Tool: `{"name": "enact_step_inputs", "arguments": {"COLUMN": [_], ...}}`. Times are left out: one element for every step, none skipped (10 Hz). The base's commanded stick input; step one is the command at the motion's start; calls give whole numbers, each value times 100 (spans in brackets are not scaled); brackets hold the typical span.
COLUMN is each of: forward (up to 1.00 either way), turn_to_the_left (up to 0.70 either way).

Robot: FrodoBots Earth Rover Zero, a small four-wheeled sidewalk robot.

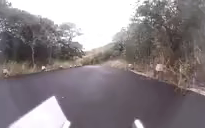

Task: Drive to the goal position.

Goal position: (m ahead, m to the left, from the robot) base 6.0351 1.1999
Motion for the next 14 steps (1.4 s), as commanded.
{"name": "enact_step_inputs", "arguments": {"forward": [100,100,100,100,100,100,100,100,100,100,100,100,100,100], "turn_to_the_left": [0,0,0,0,0,0,0,0,0,0,0,-9,-21,-33]}}
